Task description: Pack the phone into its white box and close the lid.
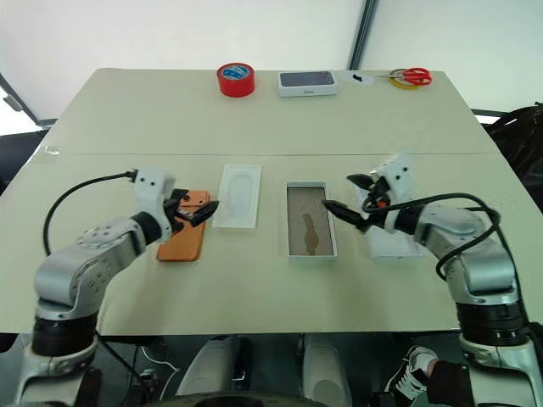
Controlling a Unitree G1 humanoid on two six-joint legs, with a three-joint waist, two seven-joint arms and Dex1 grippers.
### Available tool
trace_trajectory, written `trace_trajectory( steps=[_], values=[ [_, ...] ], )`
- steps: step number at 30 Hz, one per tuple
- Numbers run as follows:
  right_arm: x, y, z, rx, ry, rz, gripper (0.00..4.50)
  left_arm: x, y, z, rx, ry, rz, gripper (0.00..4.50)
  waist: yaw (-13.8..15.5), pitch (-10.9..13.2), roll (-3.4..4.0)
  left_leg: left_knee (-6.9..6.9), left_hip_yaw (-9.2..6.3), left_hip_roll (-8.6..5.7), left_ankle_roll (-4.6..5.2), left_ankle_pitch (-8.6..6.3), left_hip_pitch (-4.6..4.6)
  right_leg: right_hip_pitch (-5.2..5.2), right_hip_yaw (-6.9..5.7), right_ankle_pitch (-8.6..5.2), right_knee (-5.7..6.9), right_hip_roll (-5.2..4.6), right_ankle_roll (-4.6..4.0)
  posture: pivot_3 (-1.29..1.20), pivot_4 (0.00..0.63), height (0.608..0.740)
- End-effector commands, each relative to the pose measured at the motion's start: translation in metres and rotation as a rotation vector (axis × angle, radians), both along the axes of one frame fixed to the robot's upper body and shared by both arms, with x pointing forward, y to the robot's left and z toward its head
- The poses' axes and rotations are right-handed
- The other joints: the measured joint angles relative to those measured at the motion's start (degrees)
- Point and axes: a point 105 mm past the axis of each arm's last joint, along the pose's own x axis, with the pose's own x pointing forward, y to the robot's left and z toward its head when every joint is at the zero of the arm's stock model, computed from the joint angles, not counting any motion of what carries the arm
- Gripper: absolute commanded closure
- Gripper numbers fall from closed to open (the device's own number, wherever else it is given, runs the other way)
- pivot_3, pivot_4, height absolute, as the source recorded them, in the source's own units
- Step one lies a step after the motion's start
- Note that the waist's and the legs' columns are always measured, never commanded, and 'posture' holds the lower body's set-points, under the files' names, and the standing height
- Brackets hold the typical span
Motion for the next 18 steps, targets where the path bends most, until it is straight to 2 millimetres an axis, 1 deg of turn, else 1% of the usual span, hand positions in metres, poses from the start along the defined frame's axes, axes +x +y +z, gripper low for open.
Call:
trace_trajectory(
  steps=[1,4,6,8,14,18],
  values=[
    [-0.003,0.009,0.014,0.007,-0.055,0.02,0.02,0.011,-0.006,0.002,-0.031,0.055,0.045,0.0,-0.03,0.0,0.0,0.0,0.0,0.0,0.0,0.0,0.0,0.0,0.0,0.0,0.0,0.0,0.01,0.0,0.15,0.732],
    [-0.008,0.017,0.011,0.012,-0.042,0.04,0.02,0.019,-0.019,0.003,-0.066,0.11,0.043,0.0,0.03,0.01,-0.01,0.0,-0.02,-0.02,0.0,0.0,-0.02,0.0,-0.02,0.01,-0.01,0.01,0.02,0.0,0.15,0.732],
    [-0.012,0.021,0.009,0.013,-0.036,0.053,0.02,0.025,-0.027,0.0,-0.094,0.17,0.047,0.0,0.01,0.01,-0.02,0.0,-0.03,-0.03,0.0,0.0,-0.02,0.01,-0.03,0.01,0.0,0.01,0.03,0.0,0.15,0.732],
    [-0.015,0.023,0.009,0.014,-0.033,0.056,0.02,0.03,-0.032,-0.002,-0.099,0.195,0.052,0.0,-0.03,0.01,-0.02,0.01,-0.03,-0.04,0.0,0.0,0.0,0.02,-0.02,0.01,0.0,0.01,0.03,0.0,0.15,0.732],
    [-0.029,0.026,0.006,-0.027,-0.012,0.112,0.02,0.036,-0.041,-0.013,-0.094,0.275,0.076,0.0,-0.03,0.01,-0.02,0.0,-0.04,-0.03,0.0,0.0,0.01,0.02,-0.03,0.01,0.01,0.04,0.03,0.0,0.15,0.732],
    [-0.034,0.03,0.007,-0.043,-0.009,0.15,0.02,0.037,-0.045,-0.011,-0.133,0.288,0.075,0.0,-0.01,0.0,-0.02,0.01,-0.04,-0.03,0.0,0.01,0.06,0.07,-0.02,0.0,0.01,0.04,0.02,0.0,0.15,0.732]
  ],
)
